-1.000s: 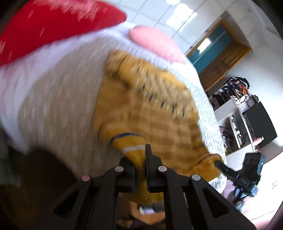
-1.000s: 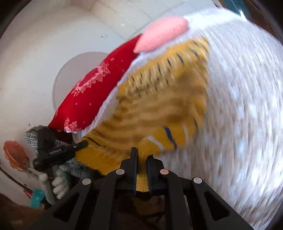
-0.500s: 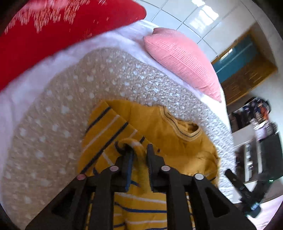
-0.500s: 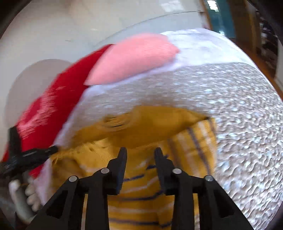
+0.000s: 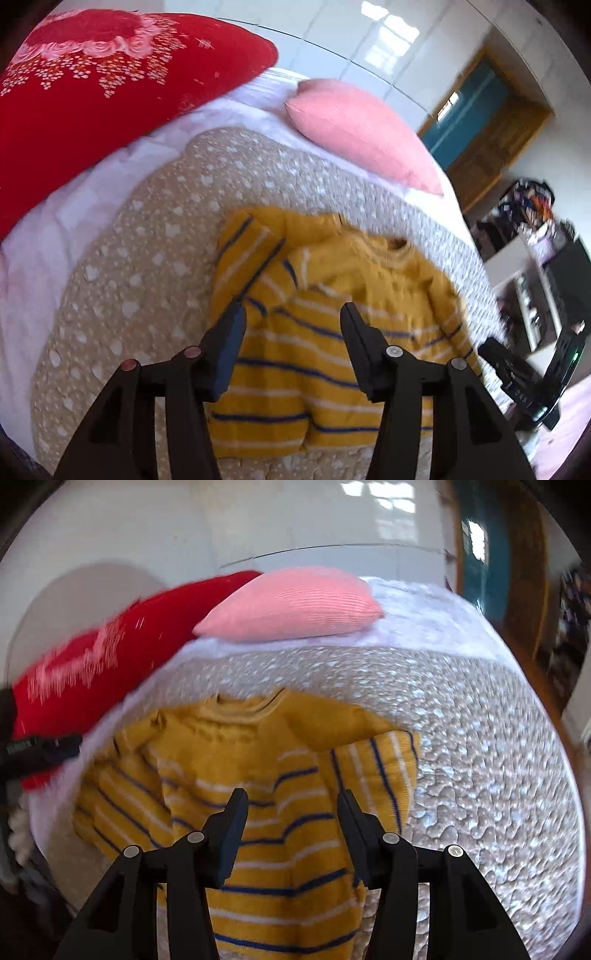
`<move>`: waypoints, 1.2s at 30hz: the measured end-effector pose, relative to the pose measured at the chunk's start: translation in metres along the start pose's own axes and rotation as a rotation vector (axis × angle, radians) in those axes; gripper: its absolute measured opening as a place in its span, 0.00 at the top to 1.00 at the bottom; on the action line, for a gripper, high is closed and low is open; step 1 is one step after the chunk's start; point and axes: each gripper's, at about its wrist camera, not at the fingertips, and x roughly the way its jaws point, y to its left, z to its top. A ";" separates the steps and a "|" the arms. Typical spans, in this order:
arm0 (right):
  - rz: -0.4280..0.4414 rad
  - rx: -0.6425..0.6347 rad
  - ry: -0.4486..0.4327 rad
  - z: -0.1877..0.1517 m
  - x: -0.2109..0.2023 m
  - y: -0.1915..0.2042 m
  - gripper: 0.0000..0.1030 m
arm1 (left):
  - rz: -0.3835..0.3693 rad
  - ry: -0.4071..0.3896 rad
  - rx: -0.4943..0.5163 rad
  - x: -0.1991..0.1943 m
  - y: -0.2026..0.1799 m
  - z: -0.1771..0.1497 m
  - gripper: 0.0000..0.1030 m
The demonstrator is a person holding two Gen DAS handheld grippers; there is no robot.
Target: Fold small clothes
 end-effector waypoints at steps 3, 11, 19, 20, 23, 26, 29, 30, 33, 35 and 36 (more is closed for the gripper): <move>-0.104 -0.112 0.090 0.001 0.036 0.020 0.36 | 0.033 0.039 0.023 0.021 -0.005 -0.017 0.50; -0.304 0.102 0.159 0.032 0.077 -0.067 0.87 | 0.127 0.042 0.018 0.049 0.004 -0.022 0.50; -0.104 0.409 0.049 0.008 0.005 -0.133 0.73 | 0.062 0.039 -0.031 0.026 0.014 -0.024 0.50; -0.046 0.377 0.041 -0.001 -0.010 -0.123 0.60 | 0.058 0.028 -0.023 0.019 0.014 -0.027 0.50; 0.061 0.310 0.045 -0.030 -0.031 -0.089 0.39 | 0.058 0.006 -0.015 0.003 0.016 -0.035 0.50; 0.066 0.247 0.085 -0.068 -0.030 -0.060 0.35 | 0.045 0.000 -0.029 -0.008 0.022 -0.046 0.50; 0.147 0.243 0.149 -0.088 -0.014 -0.054 0.84 | 0.072 -0.003 -0.025 -0.017 0.028 -0.053 0.50; 0.140 0.265 0.122 -0.086 -0.018 -0.059 0.84 | 0.084 -0.004 -0.024 -0.020 0.030 -0.055 0.50; -0.034 0.275 0.073 -0.073 -0.027 -0.078 0.90 | 0.115 -0.029 -0.042 -0.034 0.040 -0.057 0.50; -0.234 0.292 0.063 -0.065 -0.034 -0.093 0.86 | 0.124 -0.047 -0.067 -0.038 0.045 -0.056 0.49; -0.237 0.329 0.043 -0.064 -0.043 -0.099 0.86 | 0.127 -0.057 -0.093 -0.038 0.049 -0.056 0.49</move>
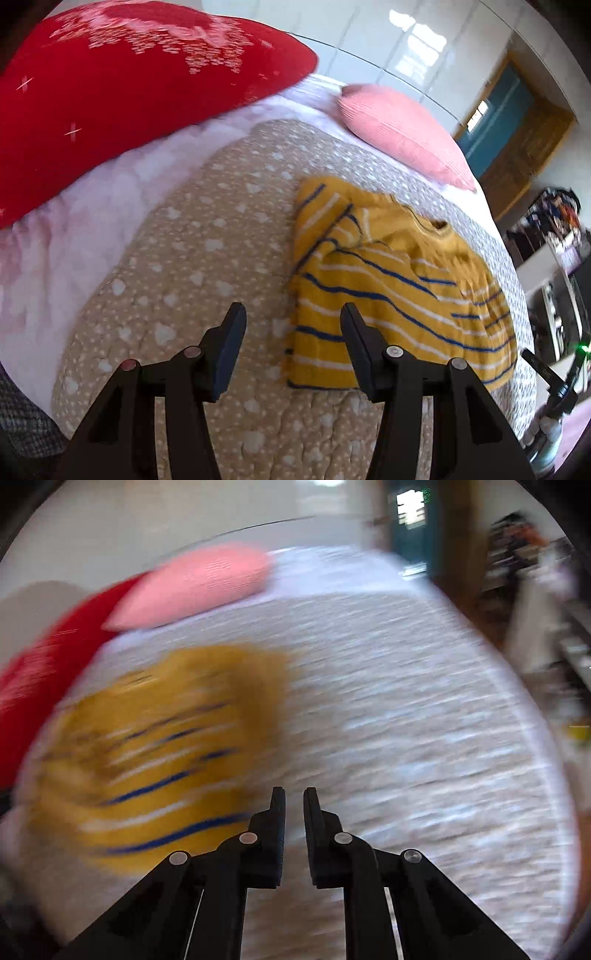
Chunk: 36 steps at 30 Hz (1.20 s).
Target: Fold small clothes
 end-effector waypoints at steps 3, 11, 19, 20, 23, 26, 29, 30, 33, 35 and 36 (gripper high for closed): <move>0.084 0.024 -0.070 0.002 -0.032 0.015 0.84 | -0.011 -0.002 -0.065 0.011 0.007 0.002 0.48; 0.374 -0.194 0.032 0.005 -0.018 0.164 0.65 | 0.021 -0.088 -0.099 0.022 0.020 -0.003 0.48; 0.403 -0.389 0.171 0.016 0.065 0.337 0.65 | -0.016 -0.107 -0.120 0.020 0.054 0.001 0.47; 0.375 -0.409 0.179 0.017 0.075 0.348 0.65 | -0.019 -0.107 -0.122 0.021 0.057 0.001 0.46; 0.269 -0.489 0.214 0.023 0.111 0.391 0.65 | -0.030 -0.096 -0.123 0.024 0.065 0.002 0.46; 0.249 -0.507 0.238 0.030 0.136 0.419 0.65 | -0.033 -0.081 -0.125 0.027 0.071 0.003 0.46; 0.249 -0.524 0.236 0.031 0.143 0.436 0.62 | -0.061 -0.067 -0.145 0.029 0.079 0.004 0.46; 0.246 -0.536 0.242 0.031 0.146 0.443 0.59 | -0.071 -0.063 -0.152 0.030 0.081 0.005 0.46; 0.268 -0.563 0.248 0.030 0.143 0.447 0.49 | -0.097 -0.054 -0.167 0.031 0.083 0.005 0.46; 0.312 -0.542 0.236 0.036 0.134 0.441 0.49 | -0.099 -0.055 -0.170 0.030 0.082 0.005 0.46; 0.329 -0.525 0.228 0.038 0.128 0.437 0.49 | -0.098 -0.056 -0.171 0.030 0.081 0.005 0.46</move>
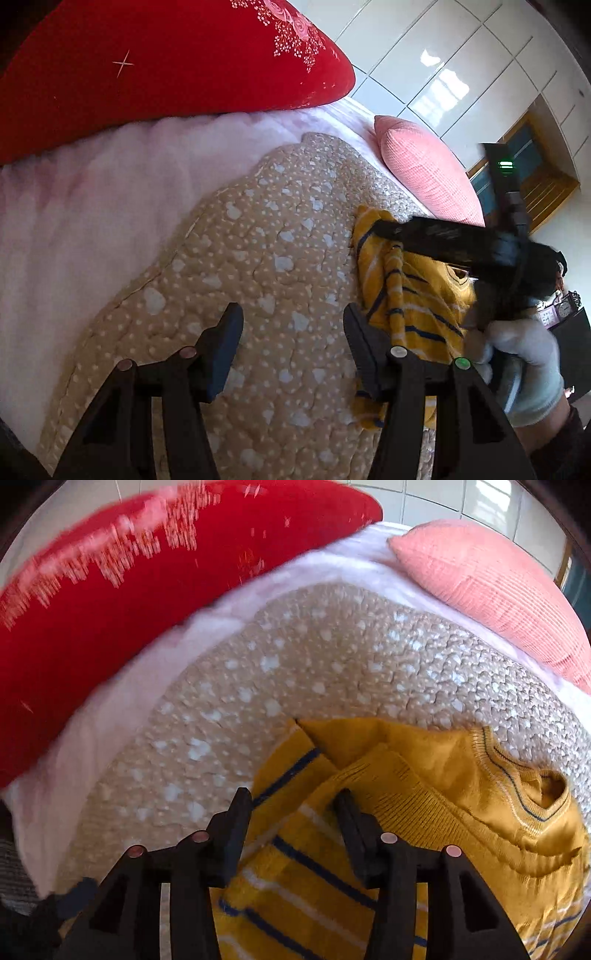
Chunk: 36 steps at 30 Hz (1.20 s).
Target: Fold small clothes
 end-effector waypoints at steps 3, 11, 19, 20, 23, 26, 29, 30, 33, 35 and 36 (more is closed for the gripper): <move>0.057 0.059 -0.043 -0.005 -0.028 -0.010 0.46 | -0.008 0.011 -0.021 0.002 0.001 -0.001 0.46; 0.065 0.029 0.061 -0.031 -0.030 0.002 0.41 | 0.008 -0.017 -0.110 -0.007 0.018 0.001 0.46; -0.063 -0.082 0.084 -0.051 -0.013 0.040 0.27 | 0.013 -0.025 -0.135 -0.010 0.025 0.002 0.46; -0.100 -0.105 0.088 -0.052 -0.009 0.044 0.27 | 0.014 -0.028 -0.132 -0.011 0.025 0.003 0.46; -0.202 -0.181 0.097 -0.058 0.004 0.057 0.25 | 0.009 -0.044 -0.139 -0.016 0.027 0.004 0.46; -0.247 -0.216 0.084 -0.062 0.007 0.062 0.23 | -0.002 -0.055 -0.166 -0.021 0.035 0.006 0.46; -0.247 -0.192 0.068 -0.064 0.004 0.058 0.34 | -0.004 -0.059 -0.186 -0.022 0.041 0.007 0.46; -0.255 -0.191 0.059 -0.065 0.002 0.056 0.43 | -0.007 -0.055 -0.192 -0.022 0.042 0.007 0.46; -0.257 -0.202 0.039 -0.068 -0.006 0.054 0.66 | -0.011 -0.046 -0.182 -0.020 0.038 0.005 0.45; -0.215 -0.177 0.022 -0.066 -0.017 0.048 0.74 | -0.012 -0.044 -0.172 -0.019 0.033 0.004 0.45; -0.189 -0.156 0.010 -0.065 -0.025 0.045 0.76 | -0.009 -0.044 -0.163 -0.018 0.030 0.003 0.45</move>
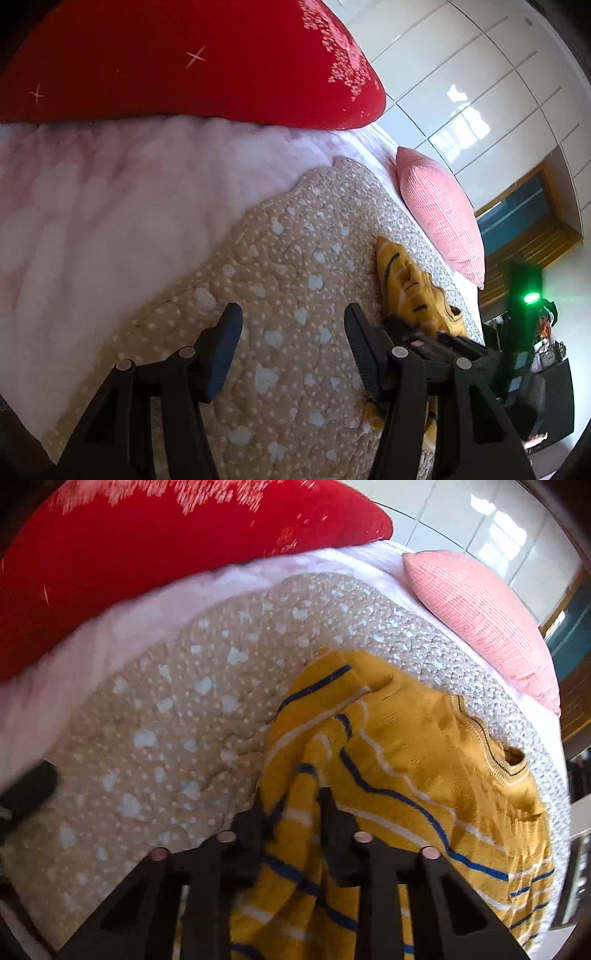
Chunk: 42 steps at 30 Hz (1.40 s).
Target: Fold small clothes
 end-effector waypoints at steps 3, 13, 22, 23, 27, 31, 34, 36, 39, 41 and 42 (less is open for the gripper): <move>0.067 0.065 -0.047 -0.002 -0.024 -0.022 0.78 | 0.009 0.001 0.023 0.003 -0.009 -0.005 0.45; 0.097 0.386 -0.186 -0.062 -0.099 -0.177 0.83 | 0.034 0.000 0.108 0.011 -0.043 -0.025 0.45; 0.017 0.740 -0.144 -0.195 -0.094 -0.322 0.86 | 0.033 0.040 0.240 0.034 -0.097 -0.061 0.45; 0.040 0.759 -0.139 -0.203 -0.092 -0.327 0.85 | 0.034 0.041 0.263 0.036 -0.104 -0.067 0.45; 0.058 0.820 -0.184 -0.223 -0.112 -0.344 0.73 | 0.053 0.047 0.353 0.042 -0.122 -0.085 0.45; 0.039 0.768 -0.249 -0.219 -0.144 -0.333 0.73 | 0.050 0.054 0.376 0.044 -0.129 -0.090 0.45; 0.046 0.647 -0.292 -0.204 -0.166 -0.300 0.73 | 0.043 0.061 0.368 0.044 -0.127 -0.089 0.45; 0.077 0.582 -0.303 -0.195 -0.169 -0.279 0.73 | 0.035 0.068 0.357 0.044 -0.124 -0.088 0.45; 0.179 0.524 -0.260 -0.193 -0.154 -0.251 0.73 | 0.025 0.081 0.346 0.044 -0.122 -0.086 0.45; 0.124 0.525 -0.189 -0.199 -0.133 -0.249 0.73 | 0.017 0.085 0.344 0.042 -0.120 -0.086 0.45; 0.054 0.537 -0.141 -0.205 -0.121 -0.255 0.75 | 0.013 0.087 0.345 0.042 -0.120 -0.086 0.45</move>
